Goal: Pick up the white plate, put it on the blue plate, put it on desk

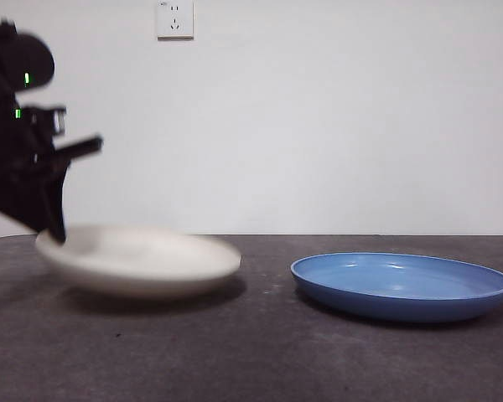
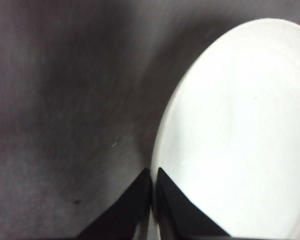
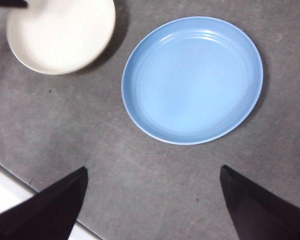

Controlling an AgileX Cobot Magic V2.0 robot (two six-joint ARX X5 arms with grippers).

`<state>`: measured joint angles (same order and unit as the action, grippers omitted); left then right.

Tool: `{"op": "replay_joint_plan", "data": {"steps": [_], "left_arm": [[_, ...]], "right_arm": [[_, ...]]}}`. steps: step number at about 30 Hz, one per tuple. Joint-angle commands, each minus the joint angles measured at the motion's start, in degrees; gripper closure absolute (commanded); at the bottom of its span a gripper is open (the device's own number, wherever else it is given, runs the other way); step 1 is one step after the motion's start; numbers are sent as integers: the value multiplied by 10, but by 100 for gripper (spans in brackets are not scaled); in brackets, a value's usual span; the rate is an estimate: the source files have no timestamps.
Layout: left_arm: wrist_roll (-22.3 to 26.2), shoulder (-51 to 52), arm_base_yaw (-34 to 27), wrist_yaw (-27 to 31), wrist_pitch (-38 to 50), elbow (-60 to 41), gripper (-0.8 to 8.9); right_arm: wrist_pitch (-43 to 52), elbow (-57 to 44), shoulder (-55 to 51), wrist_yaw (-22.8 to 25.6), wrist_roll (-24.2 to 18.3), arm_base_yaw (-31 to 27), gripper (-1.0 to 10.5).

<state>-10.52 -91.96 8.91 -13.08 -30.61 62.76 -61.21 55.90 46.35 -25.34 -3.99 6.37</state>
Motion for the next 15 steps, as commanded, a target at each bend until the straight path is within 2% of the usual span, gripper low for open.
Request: {"op": "replay_joint_plan", "data": {"steps": [1,8,15], "left_arm": [[-21,31,13,-12,4,18,804],[-42,69,83,-12,2,57,804],[-60,23,175,-6,17,134,803]], "right_arm": [[7,11,3,3,11,2,523],[20,11,3,3,26,2,523],[20,12,-7,3,40,2,523]]}}
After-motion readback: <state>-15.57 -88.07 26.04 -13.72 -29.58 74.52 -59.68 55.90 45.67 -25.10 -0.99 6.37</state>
